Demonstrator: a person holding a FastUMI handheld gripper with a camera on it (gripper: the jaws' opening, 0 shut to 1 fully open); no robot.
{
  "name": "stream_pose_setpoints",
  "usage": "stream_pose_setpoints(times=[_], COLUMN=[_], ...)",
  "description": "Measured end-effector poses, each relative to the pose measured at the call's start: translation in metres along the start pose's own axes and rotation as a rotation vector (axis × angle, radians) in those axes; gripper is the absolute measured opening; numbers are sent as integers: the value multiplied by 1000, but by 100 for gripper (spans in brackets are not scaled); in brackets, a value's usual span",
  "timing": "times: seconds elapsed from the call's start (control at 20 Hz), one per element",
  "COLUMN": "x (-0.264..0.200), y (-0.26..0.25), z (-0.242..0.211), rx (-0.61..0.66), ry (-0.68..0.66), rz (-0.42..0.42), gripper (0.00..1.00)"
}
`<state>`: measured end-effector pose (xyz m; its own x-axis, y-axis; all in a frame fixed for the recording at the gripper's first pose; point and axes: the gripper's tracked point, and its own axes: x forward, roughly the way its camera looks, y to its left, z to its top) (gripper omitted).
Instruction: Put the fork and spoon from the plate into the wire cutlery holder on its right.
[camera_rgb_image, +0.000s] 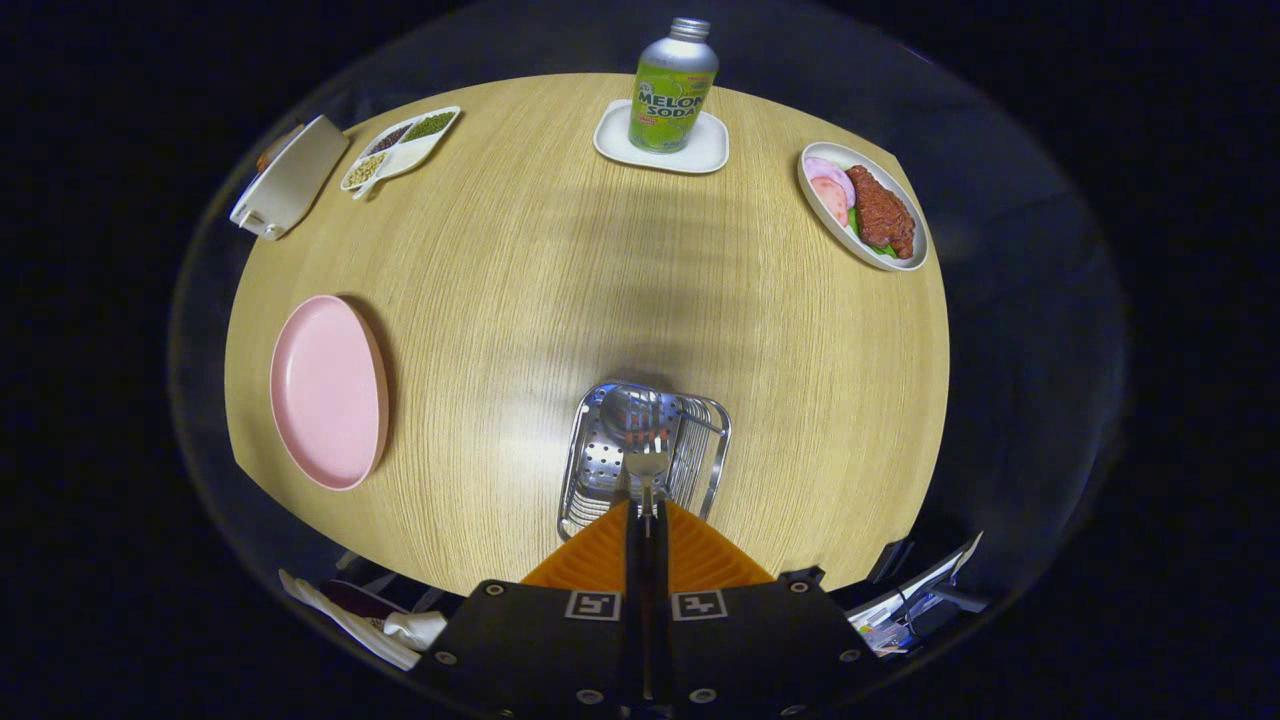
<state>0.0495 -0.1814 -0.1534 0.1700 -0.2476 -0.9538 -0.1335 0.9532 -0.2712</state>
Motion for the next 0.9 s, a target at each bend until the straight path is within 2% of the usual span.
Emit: stream_pose_setpoints(times=[0.4,0.65,0.8,0.85,0.9], x=[-5,-23,-50,-62,-75], y=[4,0,1,1,0], z=[4,15,31,37,41], rx=[28,70,101,106,105], ry=[-20,-115,-240,-291,-341], rz=[26,21,37,38,36], gripper=[8,9,22,33,38])
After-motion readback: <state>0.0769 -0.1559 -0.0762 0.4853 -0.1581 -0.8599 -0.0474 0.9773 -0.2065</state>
